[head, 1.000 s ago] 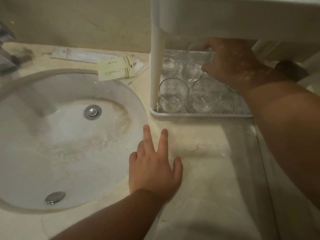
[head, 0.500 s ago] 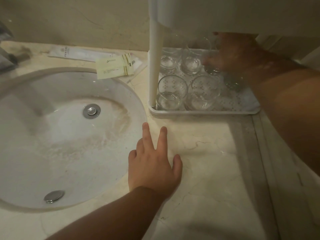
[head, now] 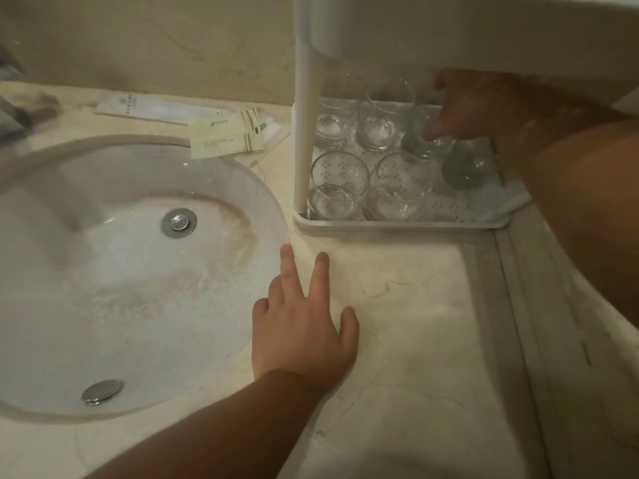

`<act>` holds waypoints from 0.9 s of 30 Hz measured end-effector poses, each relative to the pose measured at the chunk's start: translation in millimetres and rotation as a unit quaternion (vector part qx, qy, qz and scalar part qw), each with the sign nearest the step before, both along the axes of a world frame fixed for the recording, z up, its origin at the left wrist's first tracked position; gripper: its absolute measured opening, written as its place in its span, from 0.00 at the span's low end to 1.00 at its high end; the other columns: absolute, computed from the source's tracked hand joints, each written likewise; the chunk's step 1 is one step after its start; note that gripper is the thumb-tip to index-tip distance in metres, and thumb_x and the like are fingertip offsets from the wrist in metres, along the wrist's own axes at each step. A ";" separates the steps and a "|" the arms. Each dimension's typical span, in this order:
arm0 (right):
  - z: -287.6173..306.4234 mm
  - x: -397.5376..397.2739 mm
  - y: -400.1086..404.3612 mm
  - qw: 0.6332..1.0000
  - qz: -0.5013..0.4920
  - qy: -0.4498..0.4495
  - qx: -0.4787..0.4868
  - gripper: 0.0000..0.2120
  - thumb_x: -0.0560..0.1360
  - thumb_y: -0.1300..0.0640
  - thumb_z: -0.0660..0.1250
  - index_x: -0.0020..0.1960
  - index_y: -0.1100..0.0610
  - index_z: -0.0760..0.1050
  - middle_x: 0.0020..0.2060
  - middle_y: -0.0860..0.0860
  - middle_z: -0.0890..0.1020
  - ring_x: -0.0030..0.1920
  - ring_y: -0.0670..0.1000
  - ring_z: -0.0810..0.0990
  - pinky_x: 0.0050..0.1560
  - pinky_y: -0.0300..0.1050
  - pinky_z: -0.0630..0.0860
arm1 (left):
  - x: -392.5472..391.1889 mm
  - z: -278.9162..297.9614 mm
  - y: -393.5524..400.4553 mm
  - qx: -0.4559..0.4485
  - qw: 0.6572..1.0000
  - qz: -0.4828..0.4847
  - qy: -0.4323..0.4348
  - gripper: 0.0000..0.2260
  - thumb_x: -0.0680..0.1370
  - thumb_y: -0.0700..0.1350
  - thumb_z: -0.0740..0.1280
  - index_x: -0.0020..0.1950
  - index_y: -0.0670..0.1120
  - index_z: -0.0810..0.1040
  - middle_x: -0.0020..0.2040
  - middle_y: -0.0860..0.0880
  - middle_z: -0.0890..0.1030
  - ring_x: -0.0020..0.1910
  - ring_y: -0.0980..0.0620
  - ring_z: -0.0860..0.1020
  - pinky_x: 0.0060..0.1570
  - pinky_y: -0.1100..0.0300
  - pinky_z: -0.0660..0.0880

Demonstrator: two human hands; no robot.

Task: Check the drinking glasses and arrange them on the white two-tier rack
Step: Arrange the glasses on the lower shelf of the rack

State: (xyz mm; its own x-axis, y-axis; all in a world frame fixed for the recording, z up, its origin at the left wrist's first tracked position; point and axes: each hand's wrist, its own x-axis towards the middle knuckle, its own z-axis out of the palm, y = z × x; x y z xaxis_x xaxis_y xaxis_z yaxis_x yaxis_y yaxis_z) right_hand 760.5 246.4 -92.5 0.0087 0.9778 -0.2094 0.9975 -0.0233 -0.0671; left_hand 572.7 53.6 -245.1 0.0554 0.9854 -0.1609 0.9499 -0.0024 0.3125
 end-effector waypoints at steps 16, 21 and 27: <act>-7.7 15.3 -3.3 0.997 0.045 -0.048 -0.050 0.36 0.65 0.50 0.80 0.70 0.54 0.71 0.64 0.58 0.74 0.65 0.59 0.71 0.62 0.50 0.69 | 0.0 -1.2 0.5 0.001 1.000 -0.001 0.003 0.33 0.76 0.63 0.52 0.79 0.54 0.53 0.81 0.39 0.51 0.69 0.41 0.69 0.60 0.43 0.70; -7.9 15.8 -9.7 0.993 0.074 -0.073 -0.054 0.38 0.64 0.52 0.81 0.70 0.49 0.69 0.67 0.54 0.70 0.67 0.57 0.69 0.66 0.50 0.68 | 0.0 -1.3 -0.1 0.001 1.000 -0.004 0.007 0.33 0.76 0.63 0.51 0.79 0.54 0.53 0.81 0.39 0.51 0.70 0.41 0.69 0.60 0.44 0.70; -8.8 14.8 -18.1 0.994 0.053 -0.082 -0.058 0.40 0.64 0.49 0.80 0.72 0.50 0.68 0.65 0.54 0.74 0.65 0.58 0.73 0.63 0.50 0.72 | 0.0 -1.5 0.3 0.002 1.000 -0.003 0.004 0.33 0.76 0.63 0.51 0.79 0.54 0.53 0.81 0.39 0.51 0.70 0.41 0.68 0.60 0.44 0.70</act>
